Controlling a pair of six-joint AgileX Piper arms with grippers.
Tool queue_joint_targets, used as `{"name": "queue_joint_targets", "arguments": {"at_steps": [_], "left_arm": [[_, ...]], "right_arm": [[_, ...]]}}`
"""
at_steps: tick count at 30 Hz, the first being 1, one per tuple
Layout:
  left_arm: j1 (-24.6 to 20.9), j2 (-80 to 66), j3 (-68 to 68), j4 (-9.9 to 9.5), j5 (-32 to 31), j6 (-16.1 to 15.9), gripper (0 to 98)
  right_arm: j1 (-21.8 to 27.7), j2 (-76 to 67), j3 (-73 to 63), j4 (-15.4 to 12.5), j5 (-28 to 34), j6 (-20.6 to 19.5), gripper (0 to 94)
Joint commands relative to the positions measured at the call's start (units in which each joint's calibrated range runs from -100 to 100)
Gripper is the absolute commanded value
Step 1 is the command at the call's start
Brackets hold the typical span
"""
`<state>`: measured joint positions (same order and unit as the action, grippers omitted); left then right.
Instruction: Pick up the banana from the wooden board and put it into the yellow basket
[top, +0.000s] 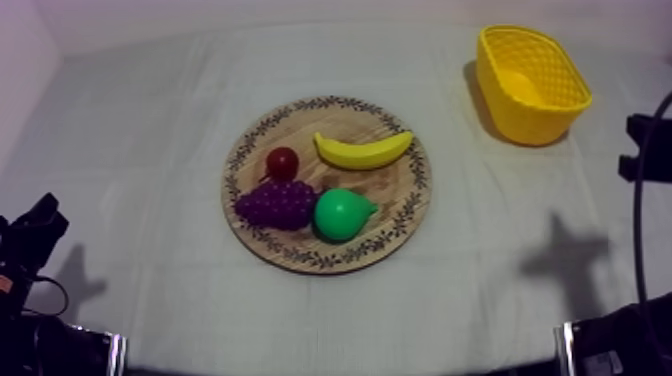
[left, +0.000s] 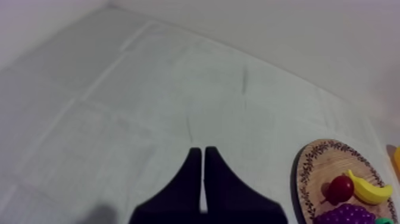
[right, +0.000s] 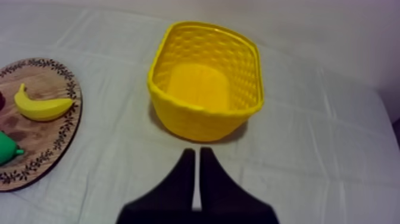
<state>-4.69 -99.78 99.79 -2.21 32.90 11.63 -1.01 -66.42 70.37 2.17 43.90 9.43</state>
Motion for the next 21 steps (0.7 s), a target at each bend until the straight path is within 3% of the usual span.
{"name": "queue_joint_targets", "arguments": {"at_steps": [1,10,21], "left_arm": [[0.0,0.0,0.0,0.03,0.0,0.0,0.1],[0.0,0.0,0.0,0.03,0.0,0.0,0.1],[0.0,0.0,0.0,0.03,0.0,0.0,0.1]], "right_arm": [[-0.2,6.2,-8.7,-1.3,1.6,1.9,0.6],[-2.1,19.0,-24.1,-6.4,5.7,9.3,0.6],[-7.1,32.5,-37.1,-12.5,15.1,17.2,0.6]]}}
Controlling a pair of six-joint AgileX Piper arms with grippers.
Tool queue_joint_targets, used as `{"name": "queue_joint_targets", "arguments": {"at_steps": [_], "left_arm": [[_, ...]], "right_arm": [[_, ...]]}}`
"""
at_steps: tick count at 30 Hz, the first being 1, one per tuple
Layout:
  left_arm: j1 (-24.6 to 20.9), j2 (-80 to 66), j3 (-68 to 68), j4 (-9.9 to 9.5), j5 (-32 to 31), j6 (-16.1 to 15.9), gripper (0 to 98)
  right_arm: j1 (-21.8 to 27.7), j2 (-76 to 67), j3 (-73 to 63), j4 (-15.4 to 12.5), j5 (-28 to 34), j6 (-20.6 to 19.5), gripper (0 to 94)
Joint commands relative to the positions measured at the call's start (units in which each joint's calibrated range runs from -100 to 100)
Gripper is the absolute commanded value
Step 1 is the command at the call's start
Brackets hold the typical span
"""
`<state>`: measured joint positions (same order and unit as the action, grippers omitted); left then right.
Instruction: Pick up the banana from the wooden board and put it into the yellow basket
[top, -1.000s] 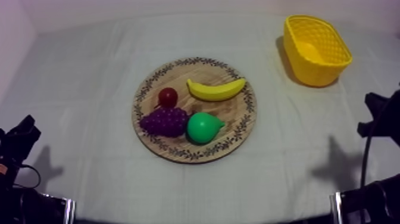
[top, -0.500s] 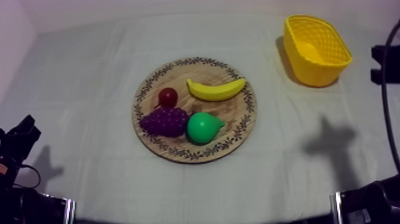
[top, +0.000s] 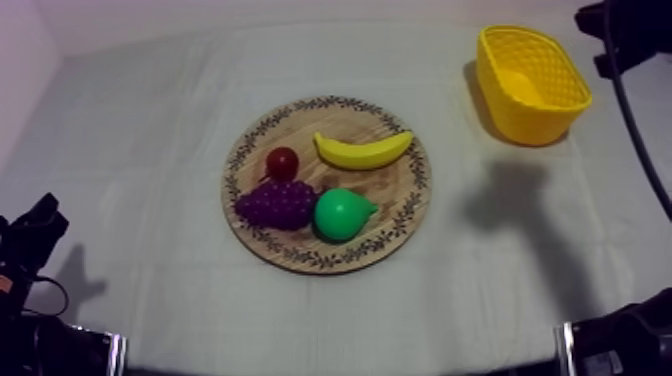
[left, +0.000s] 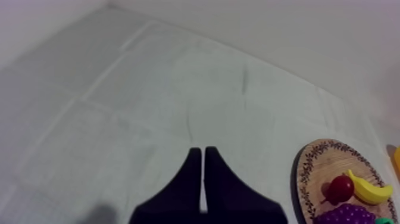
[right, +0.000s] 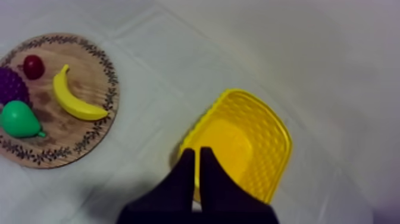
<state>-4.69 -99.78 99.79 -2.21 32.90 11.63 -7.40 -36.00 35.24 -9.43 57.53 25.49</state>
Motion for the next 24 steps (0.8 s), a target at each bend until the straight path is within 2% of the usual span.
{"name": "queue_joint_targets", "arguments": {"at_steps": [1,8,14,24], "left_arm": [[0.0,0.0,0.0,0.03,0.0,0.0,0.1],[0.0,0.0,0.0,0.03,0.0,0.0,0.1],[0.0,0.0,0.0,0.03,0.0,0.0,0.1],[0.0,0.0,0.0,0.03,0.0,0.0,0.1]], "right_arm": [[-1.3,3.1,-3.1,-1.4,2.5,1.5,0.6],[-5.2,10.2,-9.5,-4.7,8.6,3.8,0.6],[-7.8,15.9,-13.7,-6.2,12.9,5.7,0.6],[-10.2,23.4,-18.5,-7.1,13.5,6.8,0.6]]}}
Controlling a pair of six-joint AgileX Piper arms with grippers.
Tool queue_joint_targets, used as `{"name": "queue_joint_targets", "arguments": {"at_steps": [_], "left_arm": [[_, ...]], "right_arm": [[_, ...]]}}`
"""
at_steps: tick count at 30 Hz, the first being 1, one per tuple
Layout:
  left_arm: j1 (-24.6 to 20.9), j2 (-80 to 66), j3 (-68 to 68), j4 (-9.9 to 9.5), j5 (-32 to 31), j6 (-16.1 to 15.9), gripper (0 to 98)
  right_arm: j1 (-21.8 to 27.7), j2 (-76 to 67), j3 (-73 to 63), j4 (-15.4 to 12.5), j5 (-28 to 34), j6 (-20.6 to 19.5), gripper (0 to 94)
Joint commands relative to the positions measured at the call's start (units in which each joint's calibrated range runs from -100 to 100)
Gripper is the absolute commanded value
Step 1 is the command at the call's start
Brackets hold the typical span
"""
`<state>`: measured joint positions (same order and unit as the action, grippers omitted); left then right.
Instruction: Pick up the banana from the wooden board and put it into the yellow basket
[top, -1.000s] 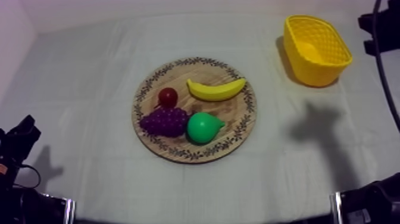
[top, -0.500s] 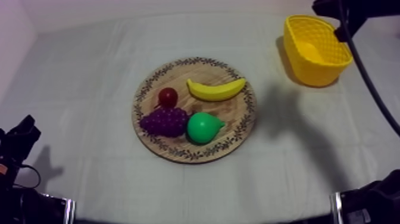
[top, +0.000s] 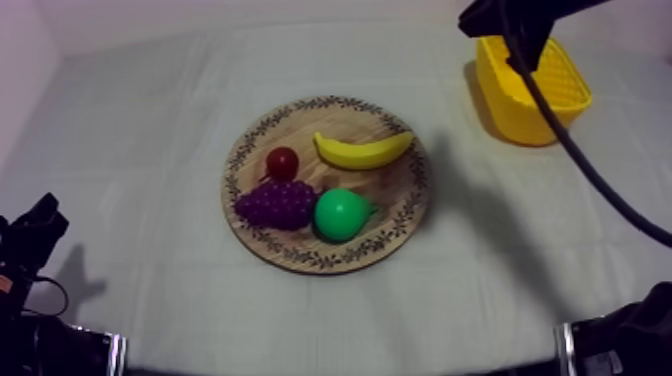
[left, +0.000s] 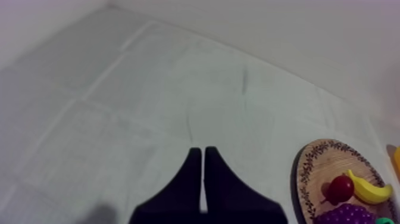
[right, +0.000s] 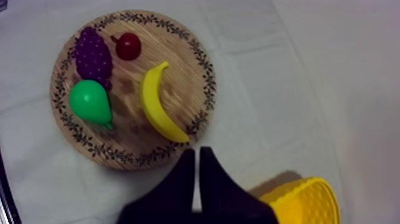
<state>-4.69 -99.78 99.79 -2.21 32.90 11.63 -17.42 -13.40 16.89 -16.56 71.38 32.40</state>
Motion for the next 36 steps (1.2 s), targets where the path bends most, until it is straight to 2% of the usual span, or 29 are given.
{"name": "queue_joint_targets", "arguments": {"at_steps": [1,10,18,26,36], "left_arm": [[0.0,0.0,0.0,0.03,0.0,0.0,0.1],[0.0,0.0,0.0,0.03,0.0,0.0,0.1],[0.0,0.0,0.0,0.03,0.0,0.0,0.1],[0.0,0.0,0.0,0.03,0.0,0.0,0.1],[0.0,0.0,0.0,0.03,0.0,0.0,0.1]], "right_arm": [[-0.4,1.5,-0.4,0.1,-0.5,-0.2,0.6],[-2.3,6.0,-1.7,1.8,-0.8,-1.1,3.9],[-2.6,7.8,-2.1,2.1,-0.2,-1.3,9.1],[-3.2,9.4,-2.6,3.4,-0.3,-2.7,42.9],[-4.4,10.9,-2.6,5.1,-1.0,-2.9,57.8]]}}
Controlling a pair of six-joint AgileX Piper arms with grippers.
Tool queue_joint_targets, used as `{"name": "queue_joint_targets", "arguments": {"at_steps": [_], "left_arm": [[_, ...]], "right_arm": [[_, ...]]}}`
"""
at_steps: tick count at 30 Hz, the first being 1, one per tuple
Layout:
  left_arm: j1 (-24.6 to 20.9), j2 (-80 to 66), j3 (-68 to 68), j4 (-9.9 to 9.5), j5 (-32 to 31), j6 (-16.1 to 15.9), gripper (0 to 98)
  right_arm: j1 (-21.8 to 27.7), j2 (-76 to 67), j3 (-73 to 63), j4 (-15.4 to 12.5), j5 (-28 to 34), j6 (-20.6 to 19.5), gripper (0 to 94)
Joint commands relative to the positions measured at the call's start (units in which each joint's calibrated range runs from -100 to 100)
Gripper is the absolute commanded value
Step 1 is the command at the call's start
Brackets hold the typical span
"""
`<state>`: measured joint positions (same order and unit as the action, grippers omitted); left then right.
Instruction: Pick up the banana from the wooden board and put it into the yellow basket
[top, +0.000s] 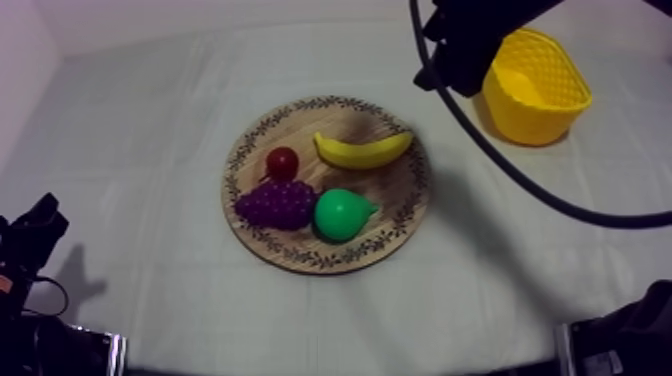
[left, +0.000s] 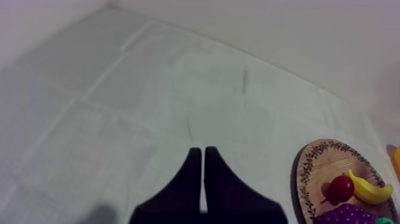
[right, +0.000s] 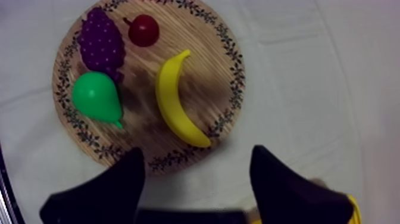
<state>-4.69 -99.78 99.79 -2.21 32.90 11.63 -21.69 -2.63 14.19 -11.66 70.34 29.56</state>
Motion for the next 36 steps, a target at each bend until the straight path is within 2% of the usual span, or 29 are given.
{"name": "queue_joint_targets", "arguments": {"at_steps": [1,13,36], "left_arm": [[0.0,0.0,0.0,0.03,0.0,0.0,0.1],[0.0,0.0,0.0,0.03,0.0,0.0,0.1],[0.0,0.0,0.0,0.03,0.0,0.0,0.1]], "right_arm": [[-0.3,0.2,0.2,0.3,-0.1,-0.1,58.6],[-3.0,6.3,-1.2,1.1,-1.1,0.1,57.7],[-6.3,34.7,-17.3,3.6,0.6,-2.2,56.3]]}}
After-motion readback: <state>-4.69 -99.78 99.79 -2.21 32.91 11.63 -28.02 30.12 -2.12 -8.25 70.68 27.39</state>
